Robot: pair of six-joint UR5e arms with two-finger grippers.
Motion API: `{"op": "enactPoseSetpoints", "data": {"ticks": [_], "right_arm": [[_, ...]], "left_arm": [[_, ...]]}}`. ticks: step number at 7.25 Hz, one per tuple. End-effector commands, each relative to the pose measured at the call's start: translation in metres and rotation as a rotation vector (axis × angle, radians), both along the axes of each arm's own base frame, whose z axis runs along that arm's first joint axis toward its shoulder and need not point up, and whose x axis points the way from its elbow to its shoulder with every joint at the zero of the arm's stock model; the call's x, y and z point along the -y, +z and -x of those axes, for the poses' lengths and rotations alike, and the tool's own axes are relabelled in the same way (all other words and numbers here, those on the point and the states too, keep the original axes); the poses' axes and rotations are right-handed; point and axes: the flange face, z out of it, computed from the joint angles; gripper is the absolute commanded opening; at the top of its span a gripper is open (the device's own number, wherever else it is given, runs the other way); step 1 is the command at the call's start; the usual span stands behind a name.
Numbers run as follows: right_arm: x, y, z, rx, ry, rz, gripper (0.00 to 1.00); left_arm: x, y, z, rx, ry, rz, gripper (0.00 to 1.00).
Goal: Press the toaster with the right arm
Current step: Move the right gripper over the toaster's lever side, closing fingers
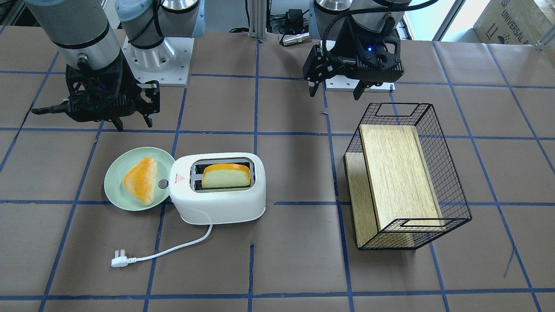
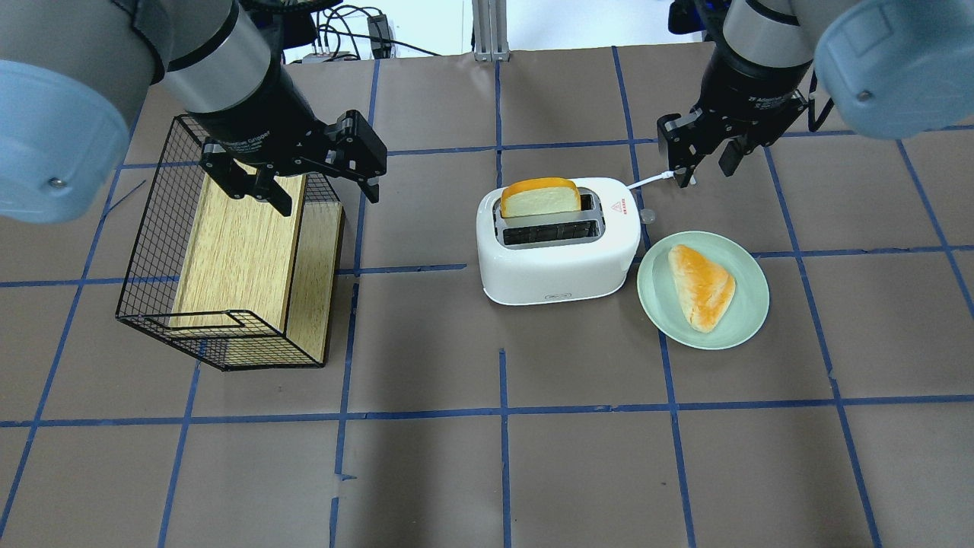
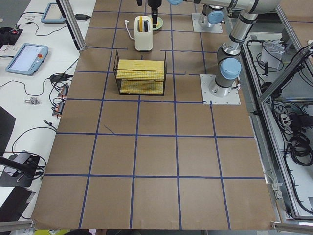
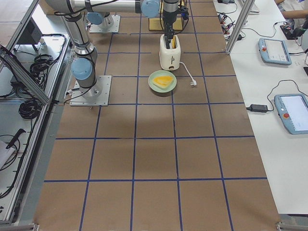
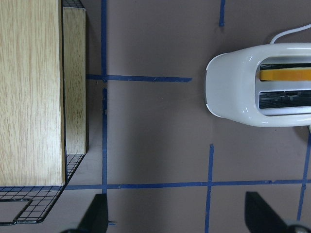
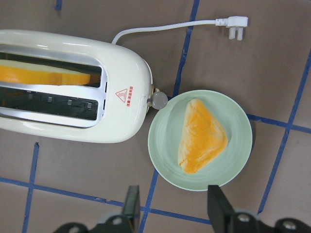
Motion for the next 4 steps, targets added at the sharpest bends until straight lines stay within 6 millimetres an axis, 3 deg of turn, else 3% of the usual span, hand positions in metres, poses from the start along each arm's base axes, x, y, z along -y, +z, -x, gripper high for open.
{"op": "enactPoseSetpoints", "data": {"ticks": [1, 3, 4], "right_arm": [[0.0, -0.003, -0.007, 0.012, 0.211, -0.007, 0.02], [0.02, -0.039, -0.01, 0.047, 0.537, -0.04, 0.02], [0.025, -0.046, -0.009, 0.027, 0.709, 0.019, 0.02]], "left_arm": [[0.0, 0.0, 0.0, 0.0, 0.0, 0.0, 1.0], [0.0, 0.0, 0.0, 0.0, 0.0, 0.0, 1.0], [0.0, 0.0, 0.0, 0.0, 0.0, 0.0, 1.0]]}}
